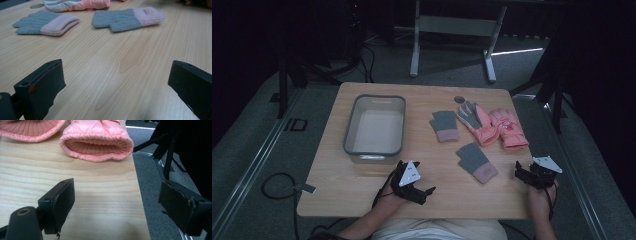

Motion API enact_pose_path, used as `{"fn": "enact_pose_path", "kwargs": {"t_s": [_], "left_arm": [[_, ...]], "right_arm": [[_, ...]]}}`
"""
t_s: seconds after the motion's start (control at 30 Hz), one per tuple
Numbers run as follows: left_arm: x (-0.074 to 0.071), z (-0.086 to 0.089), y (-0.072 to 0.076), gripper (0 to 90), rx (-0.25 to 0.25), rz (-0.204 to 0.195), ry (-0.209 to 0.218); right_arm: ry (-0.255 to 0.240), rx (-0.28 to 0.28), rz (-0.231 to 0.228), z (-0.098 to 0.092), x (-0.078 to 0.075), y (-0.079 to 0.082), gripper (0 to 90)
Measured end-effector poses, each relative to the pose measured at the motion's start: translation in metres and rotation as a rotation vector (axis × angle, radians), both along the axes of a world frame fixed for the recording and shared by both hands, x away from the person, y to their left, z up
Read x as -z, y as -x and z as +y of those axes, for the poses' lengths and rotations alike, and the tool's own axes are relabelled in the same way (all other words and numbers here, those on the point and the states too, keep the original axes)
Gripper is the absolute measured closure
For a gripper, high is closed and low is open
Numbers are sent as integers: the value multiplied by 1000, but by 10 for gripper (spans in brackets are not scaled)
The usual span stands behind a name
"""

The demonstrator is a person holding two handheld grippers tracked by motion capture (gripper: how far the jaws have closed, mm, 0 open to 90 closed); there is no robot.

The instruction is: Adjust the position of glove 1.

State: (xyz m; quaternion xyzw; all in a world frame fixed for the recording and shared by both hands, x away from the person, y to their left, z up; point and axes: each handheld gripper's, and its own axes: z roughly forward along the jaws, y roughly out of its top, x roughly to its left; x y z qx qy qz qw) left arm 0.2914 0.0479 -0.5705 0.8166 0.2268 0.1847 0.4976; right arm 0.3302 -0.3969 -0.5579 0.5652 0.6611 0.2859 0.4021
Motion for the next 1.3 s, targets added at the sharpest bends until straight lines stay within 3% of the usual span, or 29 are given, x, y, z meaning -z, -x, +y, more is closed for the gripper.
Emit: {"fn": "enact_pose_path", "kwargs": {"t_s": [0.07, 0.2, 0.33, 0.4, 0.5, 0.7, 1.03, 1.3], "left_arm": [[0, 0, 1, 3, 5, -8, -9], [0, 0, -1, 3, 15, 28, -5], [0, 1, -1, 3, 19, 27, 1], [0, 1, -1, 4, 20, 30, 2], [0, 2, -2, 4, 24, 35, 5], [0, 2, -3, 4, 28, 48, 14], [0, 2, -3, 5, 20, 47, 9], [0, 2, -2, 4, 21, 43, 7]], "right_arm": [[-22, -6, 7, -1, -1, 1, 137], [-69, -20, 40, -3, -4, -1, 137], [-47, -28, 61, -2, -6, -2, 137], [-31, -7, 50, -1, -10, -2, 139], [-56, 17, 48, -4, -17, -3, 139], [-56, 19, 41, -2, -32, -4, 138], [-43, -28, 67, 9, -49, -16, 132], [-38, -58, 41, 24, -63, -26, 130]]}}
